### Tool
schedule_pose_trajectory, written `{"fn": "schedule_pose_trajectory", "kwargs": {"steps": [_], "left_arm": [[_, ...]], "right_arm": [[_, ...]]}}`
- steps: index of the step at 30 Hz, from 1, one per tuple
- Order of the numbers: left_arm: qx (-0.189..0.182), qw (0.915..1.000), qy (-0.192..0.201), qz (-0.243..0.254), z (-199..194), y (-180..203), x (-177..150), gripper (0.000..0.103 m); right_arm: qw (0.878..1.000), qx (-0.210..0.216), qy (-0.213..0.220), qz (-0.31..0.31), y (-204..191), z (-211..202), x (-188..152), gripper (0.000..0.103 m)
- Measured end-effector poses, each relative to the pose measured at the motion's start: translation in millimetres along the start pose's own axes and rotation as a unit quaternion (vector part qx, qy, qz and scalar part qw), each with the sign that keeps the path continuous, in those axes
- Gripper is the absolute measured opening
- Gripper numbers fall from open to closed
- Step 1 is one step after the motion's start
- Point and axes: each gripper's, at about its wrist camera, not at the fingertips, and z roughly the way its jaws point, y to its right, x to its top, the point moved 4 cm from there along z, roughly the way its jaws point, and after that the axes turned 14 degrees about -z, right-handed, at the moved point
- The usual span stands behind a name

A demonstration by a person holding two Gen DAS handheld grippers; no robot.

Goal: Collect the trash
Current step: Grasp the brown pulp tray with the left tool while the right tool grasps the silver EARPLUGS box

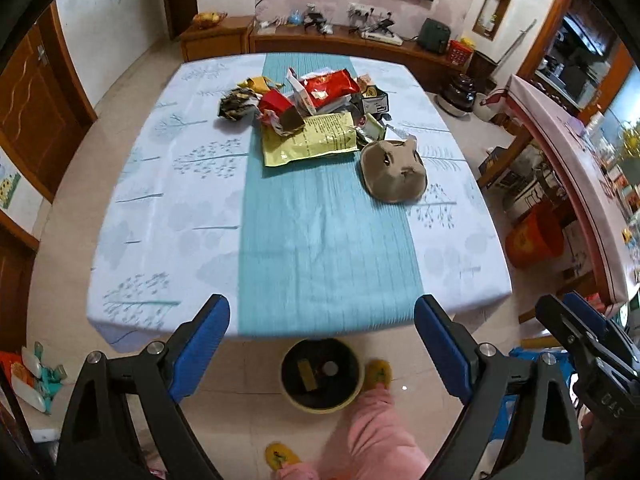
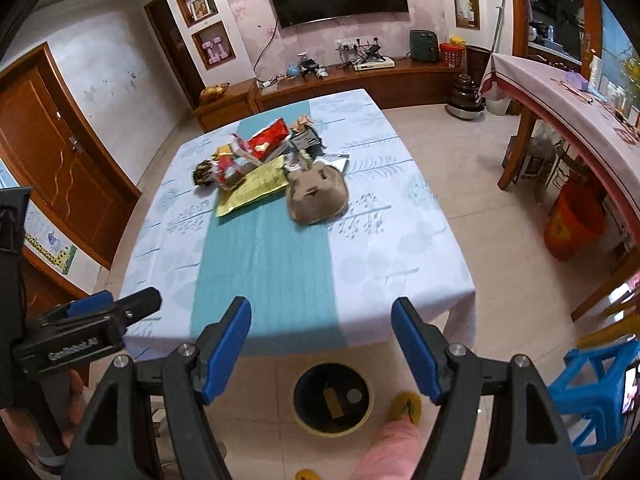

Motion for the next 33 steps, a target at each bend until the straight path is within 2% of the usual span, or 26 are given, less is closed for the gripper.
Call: {"fn": "schedule_pose_trajectory", "kwargs": {"steps": [9, 13, 17, 23, 25, 26, 28, 29, 33], "left_arm": [[0.017, 0.9971, -0.038, -0.063, 93.1, 74.7, 67.2, 0.092], [0.037, 0.9948, -0.054, -0.078, 137.4, 106.0, 92.5, 0.092], [0.063, 0.9914, -0.074, -0.089, 178.8, 120.8, 105.6, 0.092], [0.089, 0.9856, -0.101, -0.102, 224.8, 128.0, 115.4, 0.092], [0.087, 0.9851, -0.104, -0.105, 232.4, 127.5, 117.2, 0.092], [0.084, 0.9849, -0.106, -0.108, 235.3, 127.7, 117.7, 0.09], [0.065, 0.9858, -0.106, -0.112, 237.8, 129.5, 118.4, 0.069], [0.057, 0.986, -0.11, -0.112, 238.6, 131.4, 118.7, 0.069], [0.075, 0.9889, -0.089, -0.093, 232.5, 130.3, 119.4, 0.068]], "right_arm": [[0.998, 0.04, -0.05, -0.019, 82.4, 105.6, 62.2, 0.073], [0.995, 0.054, -0.074, -0.038, 116.8, 150.1, 88.1, 0.073], [0.992, 0.064, -0.091, -0.053, 135.8, 186.8, 103.0, 0.073], [0.988, 0.095, -0.107, -0.053, 142.3, 219.0, 113.8, 0.073], [0.986, 0.105, -0.115, -0.055, 140.8, 229.1, 117.0, 0.073], [0.985, 0.108, -0.118, -0.057, 139.5, 233.0, 117.8, 0.073], [0.984, 0.115, -0.125, -0.062, 136.4, 240.4, 120.9, 0.073], [0.983, 0.119, -0.127, -0.064, 133.8, 243.6, 123.0, 0.073], [0.979, 0.14, -0.132, -0.065, 123.3, 253.2, 131.7, 0.073]]}}
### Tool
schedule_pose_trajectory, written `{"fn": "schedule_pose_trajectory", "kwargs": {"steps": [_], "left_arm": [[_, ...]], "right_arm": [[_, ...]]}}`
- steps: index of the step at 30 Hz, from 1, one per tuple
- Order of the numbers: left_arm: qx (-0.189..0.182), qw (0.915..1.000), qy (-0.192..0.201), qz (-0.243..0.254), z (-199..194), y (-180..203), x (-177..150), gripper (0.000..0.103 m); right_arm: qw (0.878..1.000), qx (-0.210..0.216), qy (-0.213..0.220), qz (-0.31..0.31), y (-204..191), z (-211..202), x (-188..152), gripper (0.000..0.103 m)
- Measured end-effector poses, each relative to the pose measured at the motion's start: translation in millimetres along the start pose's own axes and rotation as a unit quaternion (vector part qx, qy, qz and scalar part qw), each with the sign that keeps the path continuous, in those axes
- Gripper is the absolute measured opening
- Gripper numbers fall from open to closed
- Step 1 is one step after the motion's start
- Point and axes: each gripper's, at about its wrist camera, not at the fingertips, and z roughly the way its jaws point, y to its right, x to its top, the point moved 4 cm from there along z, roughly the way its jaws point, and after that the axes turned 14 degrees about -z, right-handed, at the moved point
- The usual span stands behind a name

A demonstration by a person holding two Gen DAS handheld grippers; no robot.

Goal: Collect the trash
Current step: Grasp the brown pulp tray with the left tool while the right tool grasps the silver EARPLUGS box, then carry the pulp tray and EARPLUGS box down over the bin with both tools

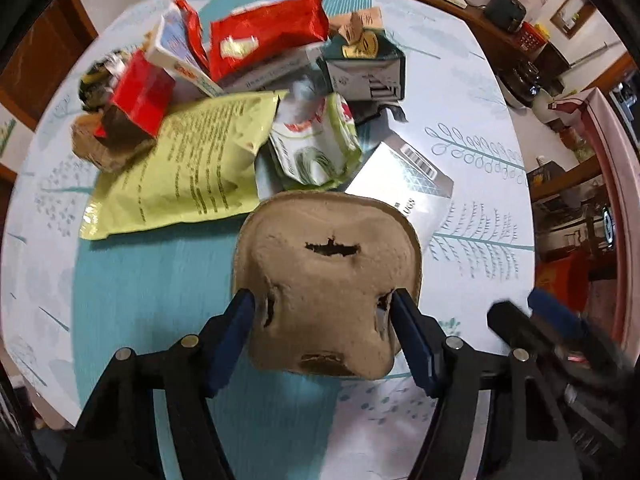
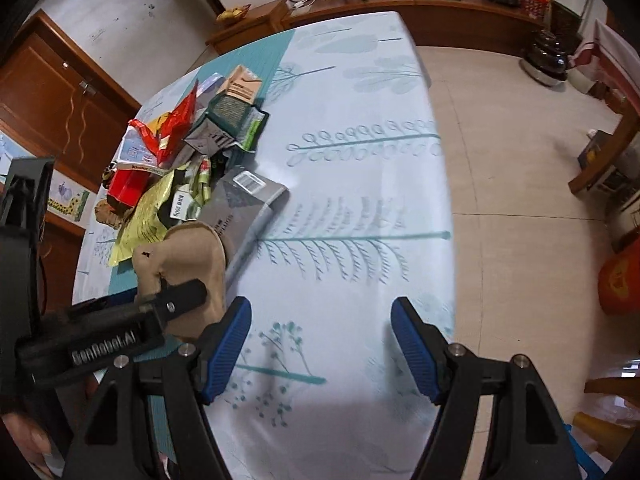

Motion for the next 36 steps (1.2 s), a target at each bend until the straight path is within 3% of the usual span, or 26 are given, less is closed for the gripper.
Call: {"fn": "schedule_pose_trajectory", "kwargs": {"steps": [8, 13, 20, 24, 28, 36], "left_arm": [[0.001, 0.9988, 0.023, -0.043, -27.3, -49.2, -7.8, 0.068], [0.014, 0.995, 0.03, -0.094, -35.3, -88.1, -11.6, 0.068], [0.024, 0.9879, 0.036, -0.149, -43.5, -136.8, -16.9, 0.068], [0.028, 0.9848, 0.038, -0.167, -45.9, -153.0, -23.4, 0.068], [0.029, 0.9833, 0.038, -0.176, -49.4, -164.3, -31.4, 0.068], [0.027, 0.984, 0.047, -0.17, -60.9, -175.4, -41.9, 0.068]], "right_arm": [[0.999, 0.046, -0.02, 0.011, -29.3, 24.8, 27.4, 0.073], [0.997, 0.04, -0.046, 0.043, -44.6, 50.1, 38.6, 0.073], [0.996, -0.012, -0.059, 0.061, -69.7, 74.3, 57.2, 0.077], [0.994, -0.078, -0.074, 0.025, -87.7, 86.7, 64.3, 0.081], [0.986, -0.136, -0.092, -0.023, -102.8, 95.3, 62.6, 0.078], [0.992, -0.113, -0.062, 0.002, -90.6, 75.7, 31.4, 0.076]]}}
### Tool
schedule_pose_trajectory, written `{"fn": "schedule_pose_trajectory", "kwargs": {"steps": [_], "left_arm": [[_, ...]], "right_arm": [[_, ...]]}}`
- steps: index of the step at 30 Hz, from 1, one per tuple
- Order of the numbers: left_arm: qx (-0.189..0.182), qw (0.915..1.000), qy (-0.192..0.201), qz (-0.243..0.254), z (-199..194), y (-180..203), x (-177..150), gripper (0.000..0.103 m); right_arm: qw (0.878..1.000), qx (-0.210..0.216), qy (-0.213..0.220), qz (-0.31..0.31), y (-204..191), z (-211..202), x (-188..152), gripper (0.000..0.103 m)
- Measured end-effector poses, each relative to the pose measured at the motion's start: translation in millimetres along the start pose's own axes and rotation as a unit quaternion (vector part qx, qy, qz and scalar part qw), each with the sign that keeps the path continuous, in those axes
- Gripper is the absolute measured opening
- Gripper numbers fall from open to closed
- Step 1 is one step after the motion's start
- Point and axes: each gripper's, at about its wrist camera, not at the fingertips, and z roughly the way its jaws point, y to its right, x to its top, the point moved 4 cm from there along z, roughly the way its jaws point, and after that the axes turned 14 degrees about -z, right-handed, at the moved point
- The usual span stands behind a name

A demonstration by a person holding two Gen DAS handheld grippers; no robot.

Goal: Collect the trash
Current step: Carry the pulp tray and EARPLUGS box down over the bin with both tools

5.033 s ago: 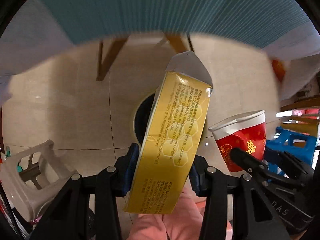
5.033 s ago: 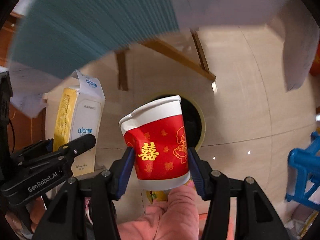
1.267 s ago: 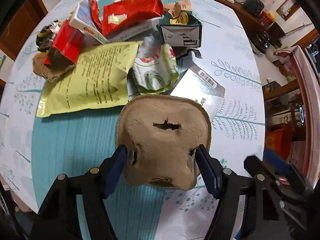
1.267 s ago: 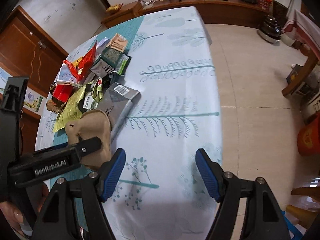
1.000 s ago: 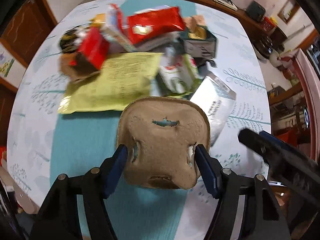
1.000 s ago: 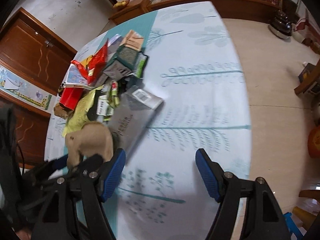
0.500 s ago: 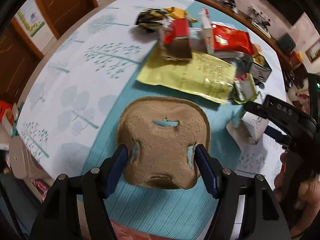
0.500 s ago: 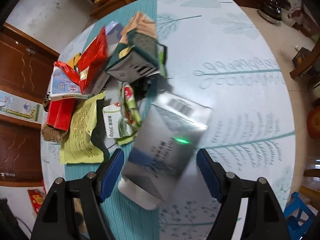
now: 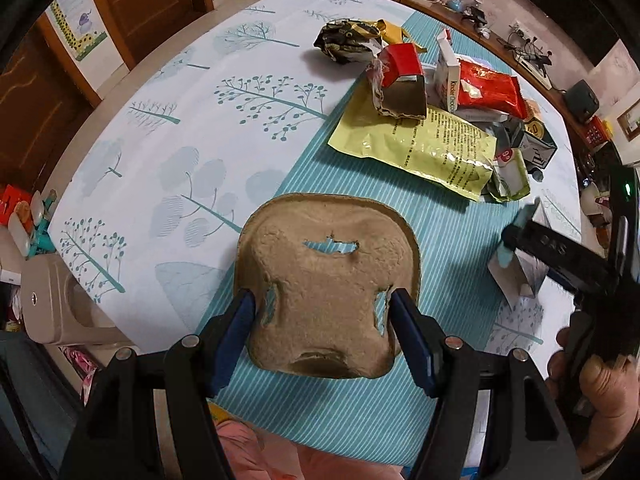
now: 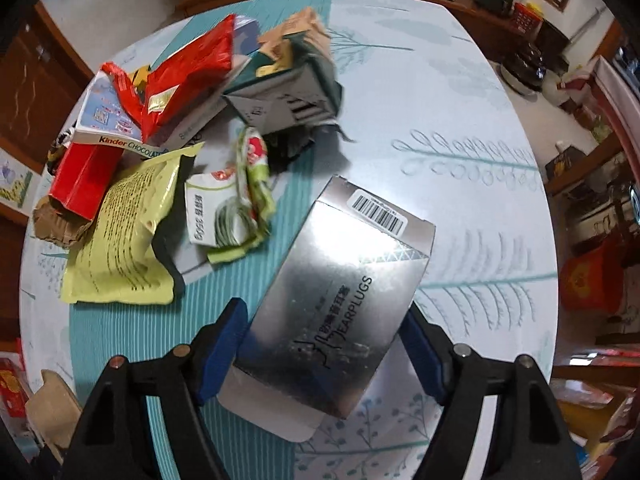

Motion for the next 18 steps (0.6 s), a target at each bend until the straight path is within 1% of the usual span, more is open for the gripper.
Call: {"fn": "schedule_pose_trajectory", "kwargs": {"steps": [4, 9, 13, 14, 18], "left_arm": [[-0.011, 0.9999, 0.003, 0.011, -9.4, -4.6, -3.2, 0.068], [-0.031, 0.9988, 0.008, 0.039, -28.2, -12.7, -12.2, 0.068], [-0.045, 0.9965, 0.01, 0.07, -44.1, -24.3, -23.7, 0.068], [-0.051, 0.9951, 0.01, 0.085, -49.8, -29.6, -29.2, 0.068], [-0.067, 0.9889, 0.009, 0.133, -66.5, -49.3, -49.1, 0.068]], "right_arm": [[1.0, 0.024, 0.016, 0.013, 9.4, -17.6, -18.3, 0.076], [0.996, 0.074, 0.043, 0.031, 9.2, -51.8, -42.4, 0.076], [0.99, 0.113, 0.071, 0.039, 0.5, -87.4, -66.7, 0.076], [0.989, 0.118, 0.075, 0.04, -6.5, -95.7, -74.5, 0.076], [0.985, 0.132, 0.097, 0.045, -34.8, -131.1, -118.5, 0.076]]}}
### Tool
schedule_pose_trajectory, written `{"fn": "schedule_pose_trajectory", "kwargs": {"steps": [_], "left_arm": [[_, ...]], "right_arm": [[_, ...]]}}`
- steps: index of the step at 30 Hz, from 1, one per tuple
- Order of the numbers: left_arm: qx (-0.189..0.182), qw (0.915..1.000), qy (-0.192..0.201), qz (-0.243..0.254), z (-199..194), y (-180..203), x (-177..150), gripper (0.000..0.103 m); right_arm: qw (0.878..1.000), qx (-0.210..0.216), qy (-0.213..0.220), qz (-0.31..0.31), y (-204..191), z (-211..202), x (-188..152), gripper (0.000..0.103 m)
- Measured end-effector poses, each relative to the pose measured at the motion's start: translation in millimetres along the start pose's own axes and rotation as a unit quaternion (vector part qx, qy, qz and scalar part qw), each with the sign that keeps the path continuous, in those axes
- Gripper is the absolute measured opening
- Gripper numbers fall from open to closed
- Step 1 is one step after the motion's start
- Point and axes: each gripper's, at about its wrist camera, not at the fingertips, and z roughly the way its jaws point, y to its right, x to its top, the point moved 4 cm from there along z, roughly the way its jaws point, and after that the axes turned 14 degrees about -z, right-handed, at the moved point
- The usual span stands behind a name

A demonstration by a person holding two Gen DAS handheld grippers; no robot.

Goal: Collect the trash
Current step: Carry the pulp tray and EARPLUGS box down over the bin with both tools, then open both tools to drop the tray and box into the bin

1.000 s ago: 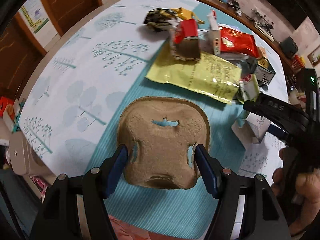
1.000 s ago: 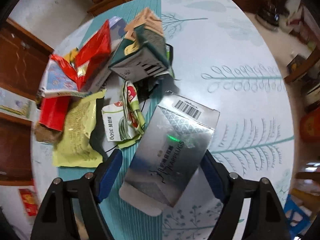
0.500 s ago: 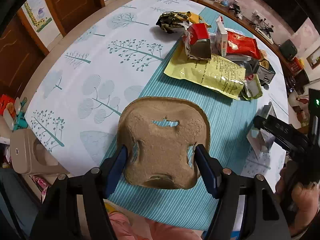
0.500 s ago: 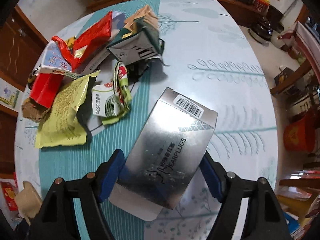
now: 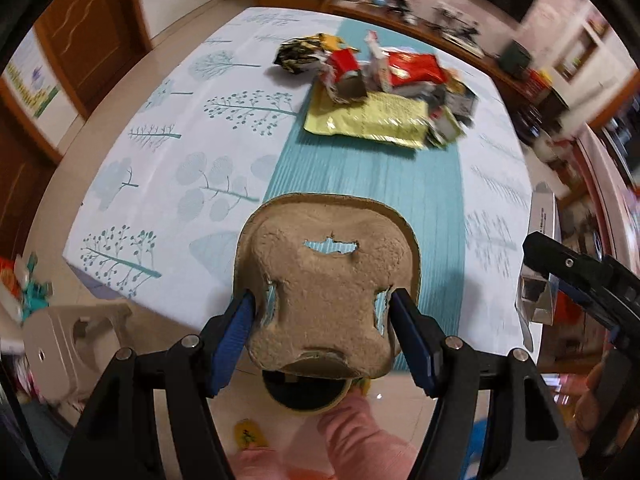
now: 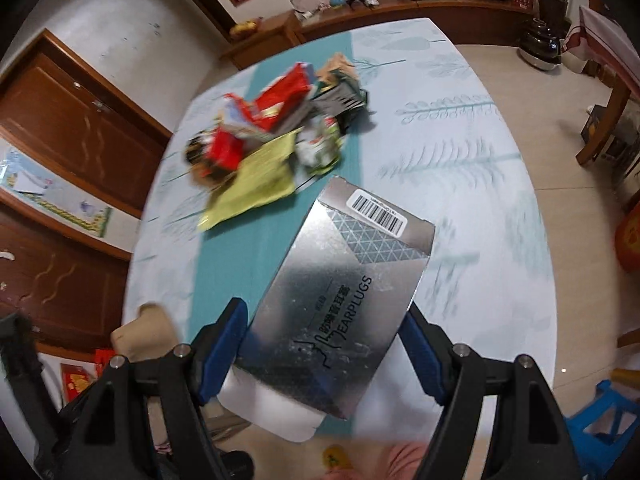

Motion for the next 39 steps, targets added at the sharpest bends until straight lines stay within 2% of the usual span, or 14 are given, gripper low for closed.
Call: {"fn": "schedule_pose_trajectory", "kwargs": {"steps": [3, 8, 14, 19, 25, 29, 35, 39], "left_arm": [[-0.011, 0.9991, -0.004, 0.041, -14.7, -12.1, -21.1, 0.068], [-0.027, 0.9951, -0.01, 0.094, -31.1, -34.6, -56.9, 0.068], [-0.032, 0.9908, -0.049, 0.122, -25.9, -63.8, -99.7, 0.068], [-0.025, 0.9863, -0.098, 0.131, 7.0, -79.4, -138.5, 0.068], [0.005, 0.9816, -0.149, 0.119, 90.4, -97.4, -178.7, 0.068], [0.028, 0.9782, -0.172, 0.112, 167.4, -103.4, -198.5, 0.068], [0.034, 0.9756, -0.188, 0.108, 259.4, -103.0, -209.7, 0.068], [0.044, 0.9702, -0.214, 0.104, 317.3, -102.3, -213.3, 0.069]], "right_arm": [[1.0, 0.0, 0.013, 0.01, -24.2, -22.5, -39.9, 0.076], [0.999, -0.012, 0.019, 0.028, -61.1, -37.2, -105.5, 0.076], [0.998, -0.021, -0.017, 0.06, -80.4, -27.2, -173.7, 0.076], [0.996, -0.027, -0.055, 0.069, -78.2, 0.6, -218.6, 0.076], [0.992, -0.036, -0.095, 0.077, -41.6, 70.1, -271.1, 0.076], [0.989, -0.032, -0.12, 0.084, -10.2, 131.1, -300.7, 0.076], [0.986, -0.027, -0.133, 0.094, 36.2, 210.8, -332.7, 0.076], [0.985, -0.024, -0.148, 0.085, 52.2, 249.0, -346.5, 0.076]]}}
